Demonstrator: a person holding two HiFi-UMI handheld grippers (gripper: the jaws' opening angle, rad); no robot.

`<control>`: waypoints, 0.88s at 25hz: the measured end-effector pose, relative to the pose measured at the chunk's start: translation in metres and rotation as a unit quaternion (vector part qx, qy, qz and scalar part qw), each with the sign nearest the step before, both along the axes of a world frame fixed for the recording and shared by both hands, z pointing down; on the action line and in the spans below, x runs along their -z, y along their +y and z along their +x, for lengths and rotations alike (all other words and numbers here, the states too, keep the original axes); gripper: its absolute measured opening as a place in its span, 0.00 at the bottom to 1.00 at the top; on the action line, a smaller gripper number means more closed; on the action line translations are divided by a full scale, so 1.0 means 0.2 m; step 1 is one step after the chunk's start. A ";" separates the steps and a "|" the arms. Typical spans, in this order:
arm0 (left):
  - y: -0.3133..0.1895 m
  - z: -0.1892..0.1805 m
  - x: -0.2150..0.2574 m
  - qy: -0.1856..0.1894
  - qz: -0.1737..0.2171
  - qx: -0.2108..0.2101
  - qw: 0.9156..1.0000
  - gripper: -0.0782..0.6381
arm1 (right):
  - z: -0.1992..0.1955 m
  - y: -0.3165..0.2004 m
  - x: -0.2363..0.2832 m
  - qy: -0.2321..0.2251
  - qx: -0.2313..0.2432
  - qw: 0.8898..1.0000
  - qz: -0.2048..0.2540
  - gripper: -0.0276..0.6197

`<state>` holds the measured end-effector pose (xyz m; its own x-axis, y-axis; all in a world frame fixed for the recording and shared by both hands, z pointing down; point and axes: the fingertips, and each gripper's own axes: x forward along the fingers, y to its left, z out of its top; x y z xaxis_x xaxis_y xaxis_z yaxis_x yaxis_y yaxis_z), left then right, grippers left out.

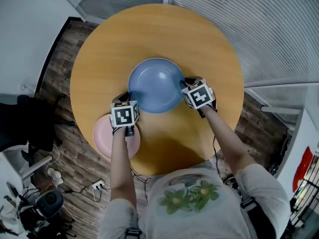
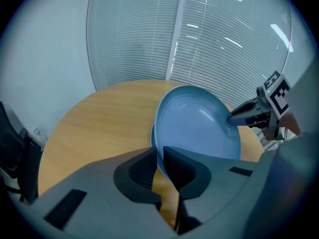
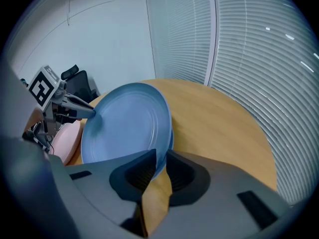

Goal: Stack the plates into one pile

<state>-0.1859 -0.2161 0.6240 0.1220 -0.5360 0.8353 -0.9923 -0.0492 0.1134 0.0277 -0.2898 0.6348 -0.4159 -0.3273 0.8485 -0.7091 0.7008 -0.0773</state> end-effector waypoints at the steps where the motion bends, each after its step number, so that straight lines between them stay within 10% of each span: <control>1: -0.01 -0.01 -0.01 0.001 -0.001 0.000 1.000 0.18 | -0.01 -0.01 -0.01 0.001 -0.001 1.000 0.000 0.17; 22: -0.05 -0.01 -0.21 -0.030 -0.023 -0.011 0.999 0.19 | -0.01 -0.04 -0.23 0.016 -0.009 1.000 -0.003 0.17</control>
<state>-0.1888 -0.2255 0.6664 0.0822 -0.4944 0.8654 -0.9962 -0.0665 0.0566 0.0263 -0.2978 0.6816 -0.3830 -0.3296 0.8630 -0.7236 0.6878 -0.0585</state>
